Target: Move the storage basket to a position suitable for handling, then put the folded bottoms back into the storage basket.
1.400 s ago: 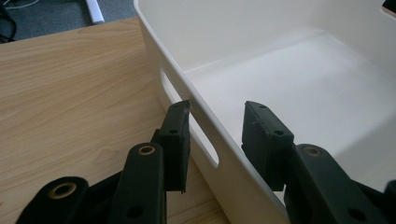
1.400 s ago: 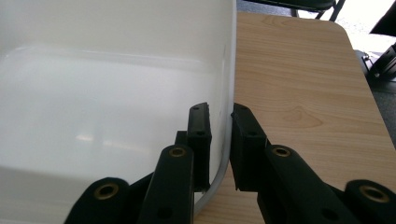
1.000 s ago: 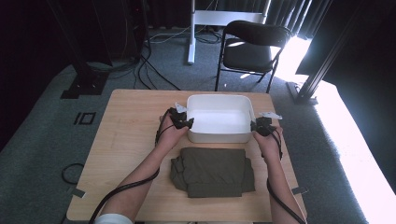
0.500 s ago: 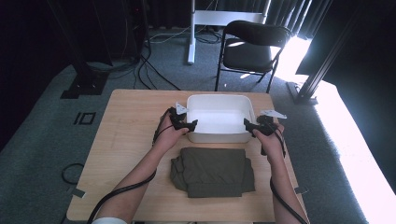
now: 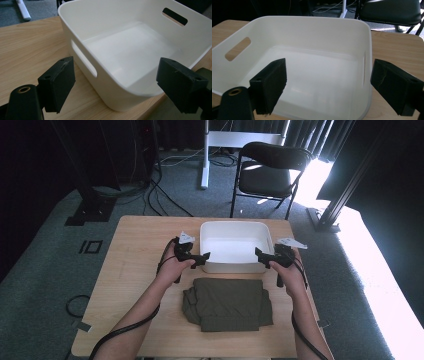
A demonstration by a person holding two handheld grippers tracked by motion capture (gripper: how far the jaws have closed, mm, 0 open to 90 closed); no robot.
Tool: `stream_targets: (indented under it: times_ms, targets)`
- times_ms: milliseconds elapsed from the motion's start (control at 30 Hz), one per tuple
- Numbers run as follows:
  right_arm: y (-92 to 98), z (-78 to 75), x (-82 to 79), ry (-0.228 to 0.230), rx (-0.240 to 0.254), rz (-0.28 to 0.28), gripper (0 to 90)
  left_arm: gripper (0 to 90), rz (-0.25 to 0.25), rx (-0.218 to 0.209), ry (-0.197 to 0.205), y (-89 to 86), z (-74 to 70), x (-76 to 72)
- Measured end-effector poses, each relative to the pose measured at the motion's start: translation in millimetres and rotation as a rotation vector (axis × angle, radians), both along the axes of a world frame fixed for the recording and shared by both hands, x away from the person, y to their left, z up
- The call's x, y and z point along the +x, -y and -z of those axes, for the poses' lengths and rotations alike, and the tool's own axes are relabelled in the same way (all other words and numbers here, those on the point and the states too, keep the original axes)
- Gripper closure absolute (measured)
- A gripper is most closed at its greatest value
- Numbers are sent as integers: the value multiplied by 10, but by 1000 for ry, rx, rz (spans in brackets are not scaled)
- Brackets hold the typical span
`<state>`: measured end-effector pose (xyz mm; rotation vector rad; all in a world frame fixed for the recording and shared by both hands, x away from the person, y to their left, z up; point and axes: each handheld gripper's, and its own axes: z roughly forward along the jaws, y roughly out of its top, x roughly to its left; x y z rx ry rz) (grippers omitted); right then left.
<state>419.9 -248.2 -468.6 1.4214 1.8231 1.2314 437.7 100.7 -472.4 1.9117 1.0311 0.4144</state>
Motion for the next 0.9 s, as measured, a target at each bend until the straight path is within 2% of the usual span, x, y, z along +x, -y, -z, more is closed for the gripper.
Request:
stream_targets:
  times_ms: [233, 367, 500, 733, 900]
  targets:
    - [-19, -27, -163, 17, 10, -17, 134, 172, 6, 10, -16, -96, -33, -154]
    - [-30, -15, -271, 24, -9, -35, 134, 172, 13, 8, -25, -117, -24, -250]
    - [-36, 5, -354, 30, -18, -33, 134, 172, 13, 9, -17, -134, -5, -335]
    - [-35, 54, -500, 34, -26, -46, 134, 172, 25, 11, -51, -171, 22, -466]
    - [-44, 103, -609, 32, -44, -61, 134, 171, 32, 7, -37, -191, 48, -544]
